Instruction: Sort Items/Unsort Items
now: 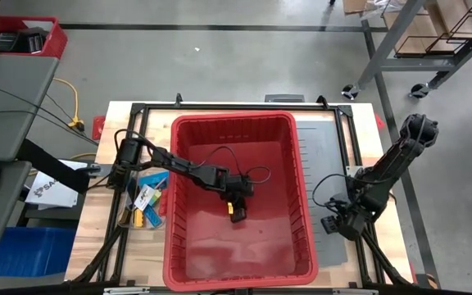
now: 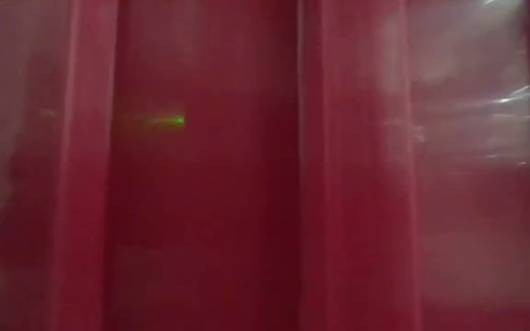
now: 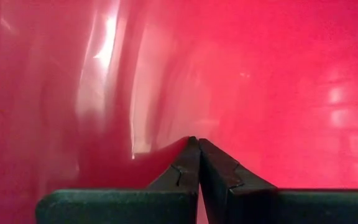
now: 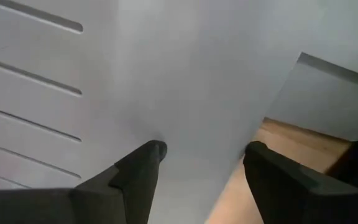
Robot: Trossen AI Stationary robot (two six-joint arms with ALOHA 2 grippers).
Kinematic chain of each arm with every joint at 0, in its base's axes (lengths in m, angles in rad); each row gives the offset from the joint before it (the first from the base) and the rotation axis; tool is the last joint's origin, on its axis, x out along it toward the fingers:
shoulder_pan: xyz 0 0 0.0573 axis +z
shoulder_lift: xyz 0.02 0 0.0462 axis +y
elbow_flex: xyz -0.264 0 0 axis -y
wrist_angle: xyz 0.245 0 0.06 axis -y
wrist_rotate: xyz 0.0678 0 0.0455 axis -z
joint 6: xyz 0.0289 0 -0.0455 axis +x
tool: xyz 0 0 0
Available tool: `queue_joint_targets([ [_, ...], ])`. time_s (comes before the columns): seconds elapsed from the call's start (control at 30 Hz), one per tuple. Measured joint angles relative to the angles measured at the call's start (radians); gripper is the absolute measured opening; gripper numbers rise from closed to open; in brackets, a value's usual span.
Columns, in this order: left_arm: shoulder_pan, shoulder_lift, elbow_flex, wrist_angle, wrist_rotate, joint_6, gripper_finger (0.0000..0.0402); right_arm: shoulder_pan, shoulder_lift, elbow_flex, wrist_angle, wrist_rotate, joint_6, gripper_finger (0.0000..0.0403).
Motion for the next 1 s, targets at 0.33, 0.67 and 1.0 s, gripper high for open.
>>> queue_joint_targets([
  [0.33,-0.002,0.009,0.000,0.039,-0.010,0.056,0.0000,0.016,0.004,-0.002,0.114,0.171,-0.018,0.0220],
  [0.67,-0.012,0.009,0.000,0.043,-0.023,0.055,0.0000,0.098,-0.013,-0.002,0.216,0.347,0.000,0.0220],
  [1.0,-0.018,0.010,0.000,0.056,-0.038,0.071,0.0000,0.178,-0.019,0.004,0.309,0.740,0.010,0.0215],
])
